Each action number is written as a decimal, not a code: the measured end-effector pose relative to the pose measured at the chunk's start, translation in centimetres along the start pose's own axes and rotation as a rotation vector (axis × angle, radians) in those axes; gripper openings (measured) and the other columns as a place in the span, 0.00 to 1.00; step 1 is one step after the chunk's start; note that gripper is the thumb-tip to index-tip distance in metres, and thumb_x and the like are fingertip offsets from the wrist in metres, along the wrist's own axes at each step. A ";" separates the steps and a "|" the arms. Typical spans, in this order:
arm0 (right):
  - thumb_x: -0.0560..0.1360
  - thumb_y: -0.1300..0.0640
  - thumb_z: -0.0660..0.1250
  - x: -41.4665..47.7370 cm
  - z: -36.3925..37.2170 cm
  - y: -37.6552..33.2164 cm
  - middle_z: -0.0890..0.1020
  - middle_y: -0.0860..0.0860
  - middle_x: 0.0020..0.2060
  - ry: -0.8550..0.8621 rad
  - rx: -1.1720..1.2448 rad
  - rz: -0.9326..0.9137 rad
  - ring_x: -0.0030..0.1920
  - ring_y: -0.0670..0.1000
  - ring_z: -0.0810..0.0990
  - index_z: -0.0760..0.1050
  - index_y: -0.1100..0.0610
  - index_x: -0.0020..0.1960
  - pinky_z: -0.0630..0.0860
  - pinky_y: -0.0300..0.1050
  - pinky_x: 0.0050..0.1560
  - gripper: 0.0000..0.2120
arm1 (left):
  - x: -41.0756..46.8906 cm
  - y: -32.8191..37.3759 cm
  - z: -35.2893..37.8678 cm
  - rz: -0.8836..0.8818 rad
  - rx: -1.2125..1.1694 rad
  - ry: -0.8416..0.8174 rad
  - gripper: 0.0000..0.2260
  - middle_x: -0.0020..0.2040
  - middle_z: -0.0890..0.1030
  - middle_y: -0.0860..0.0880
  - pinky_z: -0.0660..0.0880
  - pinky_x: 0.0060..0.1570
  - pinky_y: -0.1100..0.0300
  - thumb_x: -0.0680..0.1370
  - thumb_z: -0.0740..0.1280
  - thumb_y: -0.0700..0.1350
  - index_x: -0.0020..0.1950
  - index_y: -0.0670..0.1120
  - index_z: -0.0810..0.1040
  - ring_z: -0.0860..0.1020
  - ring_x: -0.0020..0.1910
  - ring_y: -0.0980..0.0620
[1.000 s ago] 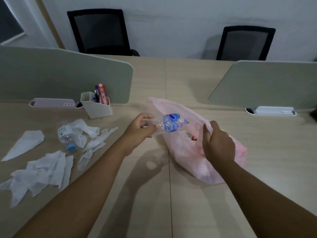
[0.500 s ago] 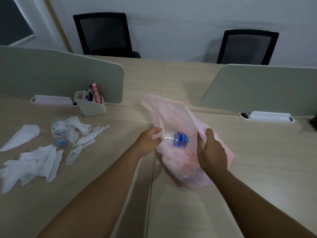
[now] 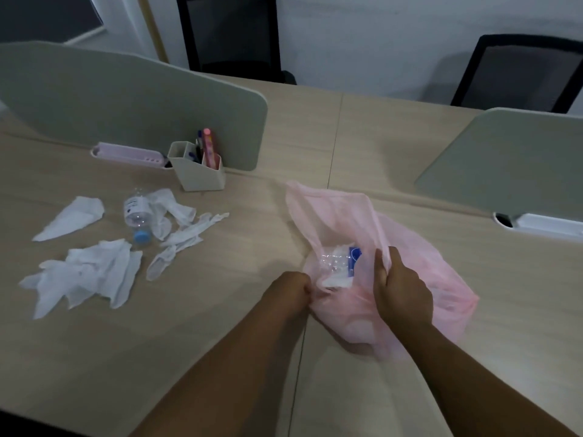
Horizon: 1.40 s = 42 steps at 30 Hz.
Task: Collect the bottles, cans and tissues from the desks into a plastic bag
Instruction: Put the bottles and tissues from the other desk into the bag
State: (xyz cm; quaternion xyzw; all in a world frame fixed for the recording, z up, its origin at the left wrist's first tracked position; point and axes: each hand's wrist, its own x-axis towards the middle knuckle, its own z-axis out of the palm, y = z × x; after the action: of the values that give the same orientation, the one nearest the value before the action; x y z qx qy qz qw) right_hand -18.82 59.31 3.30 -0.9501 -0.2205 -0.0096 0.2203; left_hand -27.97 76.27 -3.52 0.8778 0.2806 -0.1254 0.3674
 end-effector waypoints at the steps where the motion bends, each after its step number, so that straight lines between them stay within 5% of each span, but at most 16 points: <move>1: 0.75 0.35 0.36 0.0 0.3 -0.4 0.81 0.56 0.40 -0.009 -0.020 0.021 0.40 0.61 0.80 0.67 0.51 0.60 0.78 0.53 0.43 0.31 | 0.0 -0.8 -0.2 0.030 0.093 -0.018 0.05 0.48 0.82 0.43 0.77 0.49 0.56 0.73 0.69 0.44 0.46 0.45 0.82 0.81 0.49 0.44; 7: 0.82 0.47 0.49 0.1 3.1 -4.8 0.81 0.55 0.51 -0.096 -0.064 0.035 0.50 0.59 0.80 0.68 0.54 0.67 0.73 0.47 0.46 0.19 | -1.4 -4.4 -1.4 0.228 0.367 0.200 0.09 0.49 0.76 0.46 0.72 0.45 0.55 0.78 0.62 0.49 0.49 0.45 0.77 0.77 0.50 0.44; 9: 0.82 0.49 0.51 -0.2 3.7 -5.7 0.81 0.55 0.53 -0.080 -0.063 0.012 0.51 0.58 0.80 0.69 0.55 0.67 0.71 0.46 0.44 0.18 | -1.6 -4.9 -2.2 0.208 0.220 0.298 0.13 0.53 0.75 0.49 0.74 0.51 0.51 0.75 0.63 0.54 0.55 0.48 0.75 0.74 0.53 0.46; 12: 0.82 0.48 0.50 -0.7 3.7 -5.7 0.82 0.56 0.49 -0.032 -0.053 0.049 0.47 0.60 0.80 0.69 0.54 0.65 0.75 0.50 0.45 0.18 | -0.4 -3.7 -3.2 0.092 -0.063 0.235 0.22 0.58 0.76 0.48 0.74 0.56 0.49 0.72 0.68 0.55 0.64 0.49 0.72 0.74 0.57 0.46; 17: 0.78 0.38 0.43 -1.3 2.5 -4.2 0.82 0.56 0.43 0.028 -0.036 0.155 0.43 0.63 0.79 0.68 0.51 0.60 0.77 0.54 0.44 0.24 | 3.4 -1.7 -1.3 0.077 0.004 0.159 0.27 0.59 0.75 0.44 0.74 0.54 0.49 0.70 0.72 0.54 0.66 0.48 0.69 0.73 0.58 0.41; 21: 0.77 0.38 0.42 -1.5 2.3 -3.9 0.82 0.57 0.44 0.008 -0.036 0.198 0.46 0.64 0.80 0.68 0.51 0.61 0.76 0.54 0.46 0.26 | 4.0 -3.3 -0.2 0.099 -0.078 0.218 0.04 0.44 0.81 0.44 0.74 0.41 0.54 0.72 0.66 0.48 0.41 0.48 0.75 0.79 0.47 0.40; 28: 0.78 0.39 0.44 0.7 4.0 -8.6 0.81 0.56 0.42 -0.008 0.084 0.147 0.43 0.63 0.80 0.70 0.52 0.59 0.77 0.55 0.46 0.24 | 0.8 -10.4 -5.5 -0.027 -0.171 0.371 0.11 0.40 0.80 0.44 0.68 0.37 0.56 0.77 0.65 0.44 0.36 0.49 0.69 0.76 0.40 0.43; 32: 0.79 0.41 0.45 1.0 6.7 -12.8 0.79 0.54 0.39 -0.100 0.101 0.021 0.41 0.61 0.80 0.68 0.52 0.57 0.78 0.55 0.44 0.20 | -2.7 -15.1 -8.4 -0.162 -0.260 0.376 0.08 0.36 0.79 0.51 0.78 0.42 0.49 0.73 0.68 0.51 0.36 0.50 0.74 0.78 0.36 0.49; 34: 0.80 0.42 0.46 1.1 8.0 -14.6 0.79 0.54 0.38 -0.135 0.108 -0.022 0.40 0.61 0.79 0.68 0.51 0.57 0.78 0.55 0.44 0.18 | -4.4 -16.9 -10.1 -0.180 -0.277 0.495 0.14 0.42 0.81 0.52 0.78 0.48 0.50 0.68 0.69 0.61 0.42 0.51 0.78 0.79 0.43 0.50; 36: 0.80 0.43 0.47 1.1 9.1 -16.1 0.79 0.54 0.38 -0.156 0.109 -0.078 0.39 0.60 0.79 0.68 0.52 0.56 0.77 0.53 0.42 0.17 | -5.6 -19.0 -11.6 -0.258 -0.035 0.678 0.31 0.57 0.79 0.47 0.72 0.56 0.49 0.64 0.66 0.72 0.57 0.50 0.77 0.75 0.56 0.44; 39: 0.82 0.48 0.50 1.0 10.2 -17.7 0.76 0.51 0.38 -0.186 0.108 -0.172 0.38 0.56 0.76 0.69 0.54 0.55 0.71 0.47 0.39 0.13 | -6.8 -22.5 -13.5 -0.518 0.209 0.802 0.46 0.78 0.59 0.44 0.58 0.67 0.37 0.63 0.65 0.76 0.74 0.53 0.64 0.58 0.74 0.36; 42: 0.82 0.50 0.52 0.9 10.6 -18.2 0.76 0.51 0.40 -0.188 0.102 -0.219 0.40 0.56 0.77 0.70 0.56 0.57 0.73 0.48 0.41 0.13 | -7.9 -25.9 -14.0 -0.689 0.262 0.767 0.53 0.81 0.43 0.44 0.49 0.68 0.28 0.60 0.63 0.78 0.79 0.59 0.49 0.43 0.77 0.32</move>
State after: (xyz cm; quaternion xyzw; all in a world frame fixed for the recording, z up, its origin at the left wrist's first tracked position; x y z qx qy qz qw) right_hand -26.55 78.88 1.39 -0.9047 -0.3426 0.0665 0.2443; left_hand -49.28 97.94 -5.26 0.7561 0.6489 0.0572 0.0630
